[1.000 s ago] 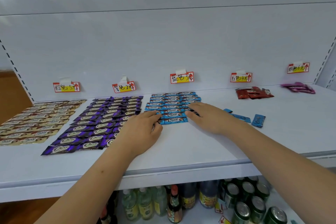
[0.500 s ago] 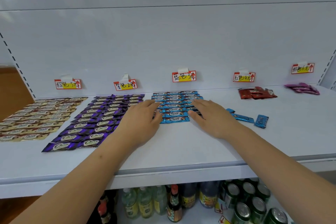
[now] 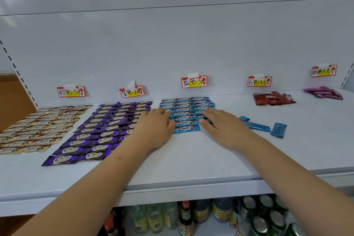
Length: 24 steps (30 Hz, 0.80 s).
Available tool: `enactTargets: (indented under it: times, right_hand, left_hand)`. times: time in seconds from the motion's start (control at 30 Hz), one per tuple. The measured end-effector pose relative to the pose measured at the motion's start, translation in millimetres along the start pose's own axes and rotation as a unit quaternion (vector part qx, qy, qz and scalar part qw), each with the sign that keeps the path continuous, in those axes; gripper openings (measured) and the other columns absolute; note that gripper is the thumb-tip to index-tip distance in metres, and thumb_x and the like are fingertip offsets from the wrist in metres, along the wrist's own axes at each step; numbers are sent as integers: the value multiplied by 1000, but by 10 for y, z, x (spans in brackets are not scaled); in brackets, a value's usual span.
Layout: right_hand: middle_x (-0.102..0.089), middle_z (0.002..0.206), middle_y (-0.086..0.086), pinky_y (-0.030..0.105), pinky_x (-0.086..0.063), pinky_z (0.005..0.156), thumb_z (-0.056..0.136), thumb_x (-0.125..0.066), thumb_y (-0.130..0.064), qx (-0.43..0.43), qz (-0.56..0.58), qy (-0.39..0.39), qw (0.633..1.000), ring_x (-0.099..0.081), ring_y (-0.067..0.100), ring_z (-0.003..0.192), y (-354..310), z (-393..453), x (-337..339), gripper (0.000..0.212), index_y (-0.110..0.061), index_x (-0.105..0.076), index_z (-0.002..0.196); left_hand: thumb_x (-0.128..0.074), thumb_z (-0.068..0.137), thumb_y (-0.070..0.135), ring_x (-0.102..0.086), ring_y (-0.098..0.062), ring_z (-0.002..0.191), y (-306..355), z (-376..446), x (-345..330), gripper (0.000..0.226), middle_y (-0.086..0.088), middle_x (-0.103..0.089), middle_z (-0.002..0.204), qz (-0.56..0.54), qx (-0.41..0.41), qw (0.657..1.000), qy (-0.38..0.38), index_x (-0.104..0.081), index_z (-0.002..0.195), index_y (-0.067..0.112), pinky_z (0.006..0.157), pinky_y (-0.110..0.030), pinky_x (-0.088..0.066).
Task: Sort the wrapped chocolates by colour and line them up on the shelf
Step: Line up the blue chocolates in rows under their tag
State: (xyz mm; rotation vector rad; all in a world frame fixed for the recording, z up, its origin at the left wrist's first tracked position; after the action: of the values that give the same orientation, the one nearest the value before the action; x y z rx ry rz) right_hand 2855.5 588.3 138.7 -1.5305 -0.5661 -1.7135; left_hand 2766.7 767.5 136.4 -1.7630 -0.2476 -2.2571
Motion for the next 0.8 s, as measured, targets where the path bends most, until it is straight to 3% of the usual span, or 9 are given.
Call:
enactTargets:
  times: [0.07,0.23,0.47,0.6,0.7,0.8]
  right_hand:
    - [-31,158,-2,31,-27,113,103,-21,-53,1,2,1,1000,-34,17,140,4,-5,-1,60,-19,-32,151]
    - [-30,159,-3,32,-28,113,102,-20,-54,-1,3,-3,1000,-33,17,140,10,4,-6,61,-20,-30,152]
    - [-33,157,-2,32,-30,112,102,-21,-54,-4,1,-10,1000,-35,17,139,11,12,-11,60,-20,-32,151]
    - [-44,148,-2,32,-37,106,103,-23,-53,3,4,3,1000,-43,16,131,17,11,-9,57,-19,-40,145]
    - [-34,157,-2,32,-31,112,103,-24,-51,14,2,11,1000,-35,16,139,11,11,2,58,-19,-35,149]
    - [-33,157,-3,32,-31,112,104,-28,-47,17,-5,15,1000,-36,17,138,16,16,6,54,-20,-35,150]
  left_hand:
    - [-10,92,44,-48,-21,122,-33,75,22,61,-4,-53,135,4,8,1000,-10,-54,122,16,100,-40,-36]
    - [-17,103,34,-52,-20,115,-93,203,-8,44,-5,-55,128,-29,31,997,-62,-54,116,14,94,-39,-40]
    - [-20,103,33,-52,-22,113,4,113,-22,41,-5,-55,126,-1,12,999,-33,-54,114,15,96,-41,-41]
    - [-16,101,37,-51,-22,115,61,96,-46,46,-5,-53,130,27,-5,999,-35,-52,120,15,97,-41,-36]
    - [-9,89,42,-42,-20,132,97,68,17,68,-3,-42,149,4,-20,1000,4,-45,140,16,106,-39,-29]
    - [-11,88,42,-30,-13,143,218,-7,100,70,3,-32,158,-34,-80,996,32,-40,148,23,112,-33,-22]
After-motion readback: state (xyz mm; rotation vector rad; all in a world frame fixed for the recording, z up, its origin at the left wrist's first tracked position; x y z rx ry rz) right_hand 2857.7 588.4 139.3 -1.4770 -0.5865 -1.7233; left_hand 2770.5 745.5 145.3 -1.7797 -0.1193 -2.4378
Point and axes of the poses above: each hand's wrist, its own z-axis towards the middle knuckle, its own x-axis out of the back of the hand, y = z × x, the point moved 5 cm from there along z, towards the middle knuckle
